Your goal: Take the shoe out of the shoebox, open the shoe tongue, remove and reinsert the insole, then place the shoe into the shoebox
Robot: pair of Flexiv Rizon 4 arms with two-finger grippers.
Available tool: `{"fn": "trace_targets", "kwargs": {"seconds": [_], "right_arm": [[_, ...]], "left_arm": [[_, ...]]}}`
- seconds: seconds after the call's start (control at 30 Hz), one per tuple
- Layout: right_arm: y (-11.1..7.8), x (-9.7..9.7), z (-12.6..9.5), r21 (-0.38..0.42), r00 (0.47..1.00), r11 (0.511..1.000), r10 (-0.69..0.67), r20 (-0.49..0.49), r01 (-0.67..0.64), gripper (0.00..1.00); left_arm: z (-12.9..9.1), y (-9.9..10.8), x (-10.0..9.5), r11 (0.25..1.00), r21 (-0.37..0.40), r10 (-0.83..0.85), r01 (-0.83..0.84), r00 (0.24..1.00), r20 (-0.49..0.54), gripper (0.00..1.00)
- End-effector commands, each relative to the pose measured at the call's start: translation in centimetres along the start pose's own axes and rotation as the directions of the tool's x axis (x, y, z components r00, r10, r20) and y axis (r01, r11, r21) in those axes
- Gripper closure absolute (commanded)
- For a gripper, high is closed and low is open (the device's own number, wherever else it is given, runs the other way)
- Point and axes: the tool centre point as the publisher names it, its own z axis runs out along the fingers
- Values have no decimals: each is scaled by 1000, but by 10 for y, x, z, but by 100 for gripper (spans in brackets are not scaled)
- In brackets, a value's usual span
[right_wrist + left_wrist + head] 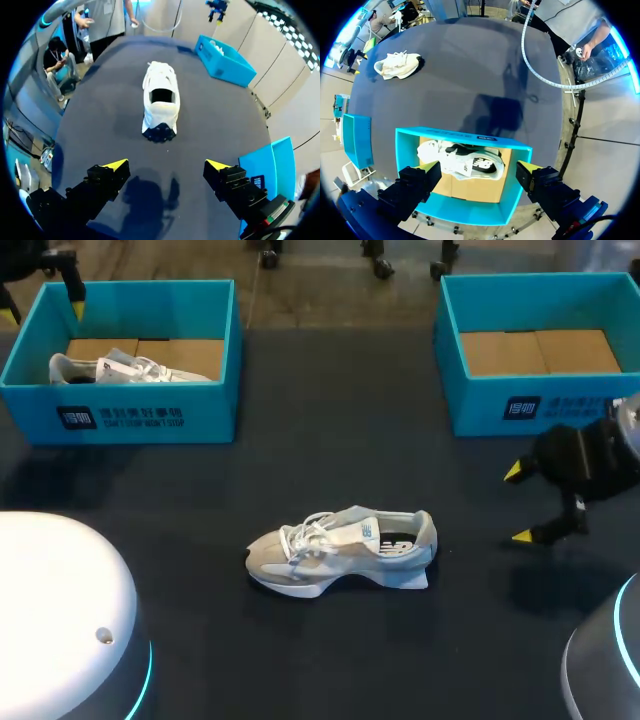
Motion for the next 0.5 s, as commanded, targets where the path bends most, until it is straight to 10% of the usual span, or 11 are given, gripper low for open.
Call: {"fn": "trace_targets", "kwargs": {"seconds": [0.03, 0.5], "right_arm": [[-11, 3, 14, -354, 1000, 935, 5, 3, -4, 0], [-32, -7, 38, -404, 994, 909, 85, -70, -106, 0]], "left_arm": [[0, -2, 0, 1000, -3, 0, 0, 1000, -1, 0], [0, -2, 0, 1000, -3, 0, 0, 1000, -1, 0]]}}
